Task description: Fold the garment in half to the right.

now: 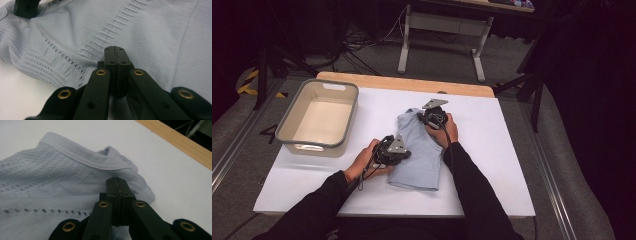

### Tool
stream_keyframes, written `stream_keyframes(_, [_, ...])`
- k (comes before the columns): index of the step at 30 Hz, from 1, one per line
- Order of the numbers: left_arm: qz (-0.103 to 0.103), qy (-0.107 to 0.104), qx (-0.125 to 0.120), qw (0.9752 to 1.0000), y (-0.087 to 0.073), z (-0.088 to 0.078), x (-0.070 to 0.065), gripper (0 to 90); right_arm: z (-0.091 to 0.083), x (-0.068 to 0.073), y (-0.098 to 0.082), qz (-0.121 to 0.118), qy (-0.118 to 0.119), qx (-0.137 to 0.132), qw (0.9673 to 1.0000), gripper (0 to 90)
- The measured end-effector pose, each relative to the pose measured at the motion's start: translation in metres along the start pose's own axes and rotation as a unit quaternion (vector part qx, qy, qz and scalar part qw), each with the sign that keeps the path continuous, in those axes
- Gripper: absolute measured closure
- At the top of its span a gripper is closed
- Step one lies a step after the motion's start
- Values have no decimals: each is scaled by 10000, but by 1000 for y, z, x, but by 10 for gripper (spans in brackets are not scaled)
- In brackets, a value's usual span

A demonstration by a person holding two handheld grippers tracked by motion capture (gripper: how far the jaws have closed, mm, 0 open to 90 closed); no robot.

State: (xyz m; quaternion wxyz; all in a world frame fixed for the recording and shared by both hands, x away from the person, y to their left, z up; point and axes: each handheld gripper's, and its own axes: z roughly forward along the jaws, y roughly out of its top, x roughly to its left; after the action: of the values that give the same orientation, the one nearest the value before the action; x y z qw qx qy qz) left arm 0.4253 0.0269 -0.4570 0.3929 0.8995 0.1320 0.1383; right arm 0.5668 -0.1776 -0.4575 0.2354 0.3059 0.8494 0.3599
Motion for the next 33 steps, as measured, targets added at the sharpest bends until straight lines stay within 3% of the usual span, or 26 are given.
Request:
stream_keyframes(2, [41, 7, -5, 10000, 0, 0, -1, 899, 1, -2, 0, 151, -114, 9, 9998, 900])
stream_keyframes(6, [24, 22, -18, 10000, 0, 0, -3, 899, 1, -4, 4, 171, -327, 94, 9993, 900])
stream_keyframes(9, [66, 90, -17, 9999, 1, 0, -5, 898, -4, -4, 7, 278, -450, -87, 9986, 892])
stream_keyframes(12, [146, 182, -51, 9997, 2, -1, -8, 898, -10, -3, 9, 393, -374, -238, 9982, 887])
stream_keyframes(15, [212, 203, -145, 9995, 4, -4, -9, 897, -19, -2, 10, 479, -181, -392, 9979, 900])
stream_keyframes(20, [265, 327, -427, 9982, 8, -18, -8, 876, -42, 7, 11, 263, 238, -637, 9973, 900])
stream_keyframes(24, [106, 468, -679, 9965, 10, -29, 1, 883, -72, 21, 7, 49, 423, -890, 9951, 900])
stream_keyframes(26, [-4, 553, -699, 9960, 9, -31, 8, 867, -84, 31, 3, -12, 543, -902, 9944, 900])
stream_keyframes(28, [-89, 567, -700, 9959, 8, -29, 12, 860, -95, 46, -3, -240, 592, -860, 9942, 900])
stream_keyframes(31, [-185, 557, -548, 9968, 5, -20, 18, 856, -104, 62, -7, -479, 673, -764, 9936, 900])
stream_keyframes(33, [-209, 507, -447, 9975, 4, -14, 18, 851, -107, 69, -10, -432, 880, -803, 9919, 900])
